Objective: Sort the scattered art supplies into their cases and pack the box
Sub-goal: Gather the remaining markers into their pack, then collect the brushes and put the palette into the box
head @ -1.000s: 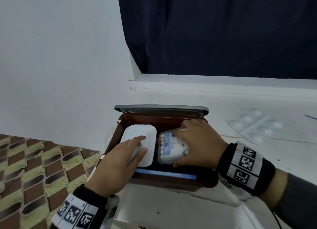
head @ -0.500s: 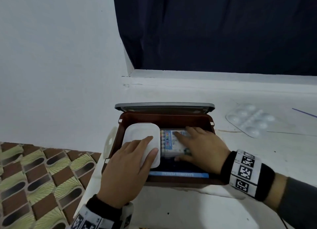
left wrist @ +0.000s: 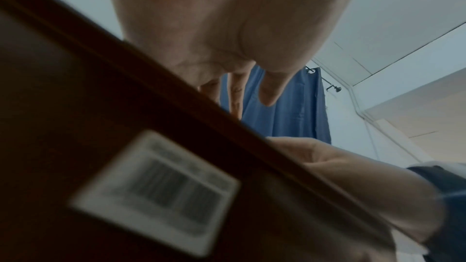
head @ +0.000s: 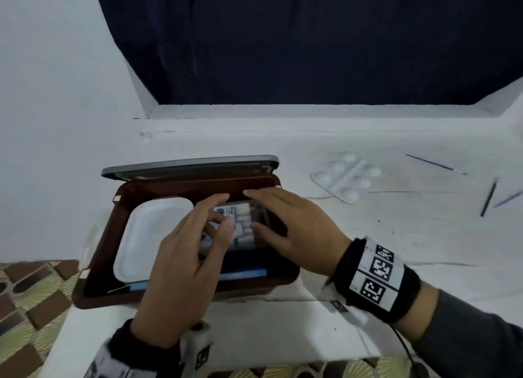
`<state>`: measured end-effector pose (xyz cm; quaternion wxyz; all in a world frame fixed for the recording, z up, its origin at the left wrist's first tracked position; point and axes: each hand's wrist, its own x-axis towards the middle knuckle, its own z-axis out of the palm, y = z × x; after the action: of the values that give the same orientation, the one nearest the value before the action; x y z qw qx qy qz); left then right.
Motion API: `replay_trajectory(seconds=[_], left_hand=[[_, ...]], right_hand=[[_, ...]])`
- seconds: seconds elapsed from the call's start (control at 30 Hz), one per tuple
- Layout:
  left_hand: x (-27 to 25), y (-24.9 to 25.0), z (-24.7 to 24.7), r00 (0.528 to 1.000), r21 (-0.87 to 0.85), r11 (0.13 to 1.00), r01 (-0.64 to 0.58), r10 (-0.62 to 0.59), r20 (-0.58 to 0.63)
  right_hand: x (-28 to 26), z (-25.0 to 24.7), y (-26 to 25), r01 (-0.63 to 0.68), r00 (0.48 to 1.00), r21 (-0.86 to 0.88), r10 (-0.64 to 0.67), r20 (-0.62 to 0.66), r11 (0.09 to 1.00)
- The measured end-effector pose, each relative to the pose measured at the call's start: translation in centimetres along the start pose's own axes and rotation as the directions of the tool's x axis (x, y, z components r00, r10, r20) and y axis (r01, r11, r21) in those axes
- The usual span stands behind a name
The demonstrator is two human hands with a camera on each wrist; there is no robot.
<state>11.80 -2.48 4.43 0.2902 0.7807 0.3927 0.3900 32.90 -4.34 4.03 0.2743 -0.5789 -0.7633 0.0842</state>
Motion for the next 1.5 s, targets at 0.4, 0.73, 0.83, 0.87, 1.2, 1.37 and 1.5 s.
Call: replay_trajectory(seconds=[0.4, 0.73, 0.83, 0.87, 1.2, 1.37, 1.5], left_hand=[[2.1, 11.6, 18.8, 1.000, -0.167, 0.986, 0.019, -0.017, 0.013], [4.3, 18.4, 32.3, 0.981, -0.218, 0.968, 0.127, -0.090, 0.173], [6.3, 18.5, 35.0, 0.963, -0.172, 0.975, 0.143, -0.098, 0.250], [7.1, 18.3, 35.9, 0.954, -0.141, 0.980, 0.142, -0.097, 0.282], [21.4, 14.7, 48.9, 0.837, 0.296, 0.944, -0.147, -0.040, 0.546], [27.1, 14.6, 54.6, 0.742, 0.432, 0.852, -0.295, -0.081, 0.665], [29.1, 14.3, 57.9, 0.719, 0.541, 0.738, -0.403, -0.111, 0.686]], right_hand=[[-14.5, -13.2, 14.2, -0.162, 0.968, 0.036, 0.166, -0.188, 0.986], [-22.0, -21.8, 27.0, -0.326, 0.923, 0.015, 0.321, -0.211, 0.945], [-23.3, -23.0, 31.3, -0.432, 0.877, 0.031, 0.427, -0.222, 0.902], [-23.7, -23.3, 32.6, -0.466, 0.861, 0.022, 0.458, -0.221, 0.885], [-26.8, -26.4, 43.8, -0.756, 0.652, -0.101, 0.731, -0.201, 0.646], [-26.0, -27.7, 48.7, -0.814, 0.578, -0.146, 0.809, -0.109, 0.562], [-25.0, -28.1, 51.1, -0.841, 0.514, -0.214, 0.857, -0.030, 0.497]])
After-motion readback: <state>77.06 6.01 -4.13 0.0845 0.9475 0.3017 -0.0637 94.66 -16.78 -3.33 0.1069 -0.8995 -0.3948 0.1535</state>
